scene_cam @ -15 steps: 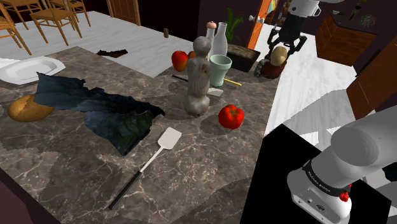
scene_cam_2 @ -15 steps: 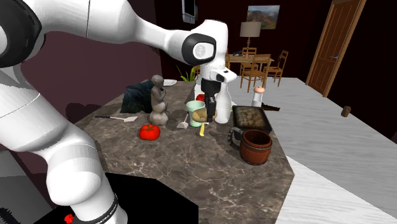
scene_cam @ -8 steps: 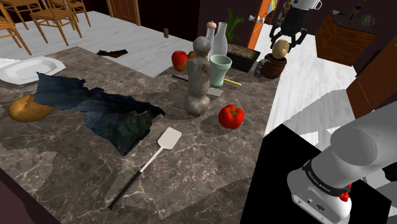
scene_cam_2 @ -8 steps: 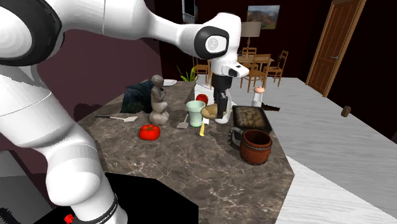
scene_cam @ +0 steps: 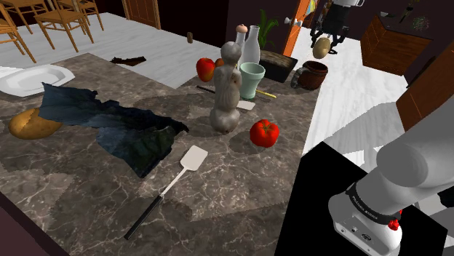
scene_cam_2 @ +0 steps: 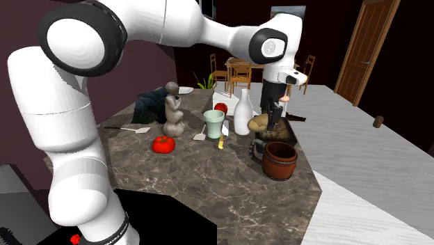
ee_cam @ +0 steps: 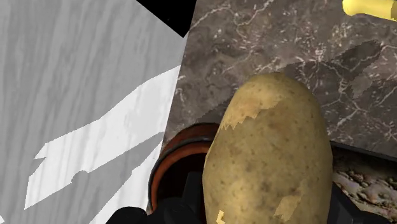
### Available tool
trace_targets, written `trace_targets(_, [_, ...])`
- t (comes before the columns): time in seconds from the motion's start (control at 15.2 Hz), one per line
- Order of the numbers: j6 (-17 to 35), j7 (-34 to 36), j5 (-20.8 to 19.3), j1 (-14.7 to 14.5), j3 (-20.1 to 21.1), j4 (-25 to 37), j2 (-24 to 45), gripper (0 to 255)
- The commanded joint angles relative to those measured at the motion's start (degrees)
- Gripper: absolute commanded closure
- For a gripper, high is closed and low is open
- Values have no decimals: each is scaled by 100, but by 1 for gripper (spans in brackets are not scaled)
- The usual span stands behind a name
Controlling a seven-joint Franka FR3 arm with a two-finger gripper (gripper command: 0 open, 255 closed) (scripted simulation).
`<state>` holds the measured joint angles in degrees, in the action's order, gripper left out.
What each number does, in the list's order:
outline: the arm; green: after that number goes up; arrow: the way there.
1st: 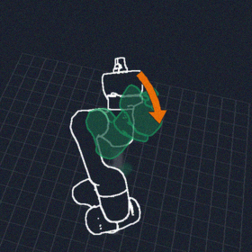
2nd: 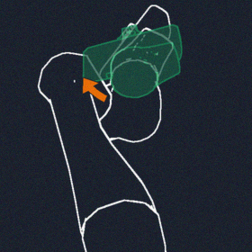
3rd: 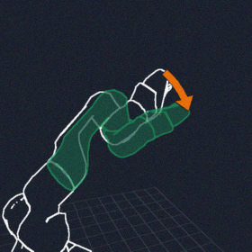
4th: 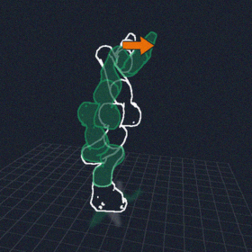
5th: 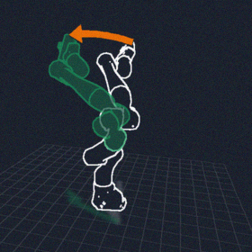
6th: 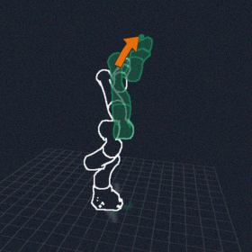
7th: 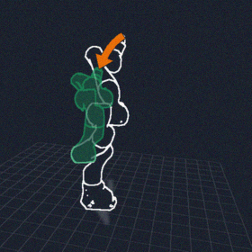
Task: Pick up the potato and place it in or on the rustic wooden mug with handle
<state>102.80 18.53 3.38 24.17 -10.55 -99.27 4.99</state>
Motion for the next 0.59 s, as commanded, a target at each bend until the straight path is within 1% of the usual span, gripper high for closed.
trace_targets(0.0, [-136,-162,89,93,-62,579,459,255])
trace_targets(0.13, [-311,-306,181,205,-108,1192,913,255])
trace_targets(0.53, [144,-329,191,197,-96,751,928,255])
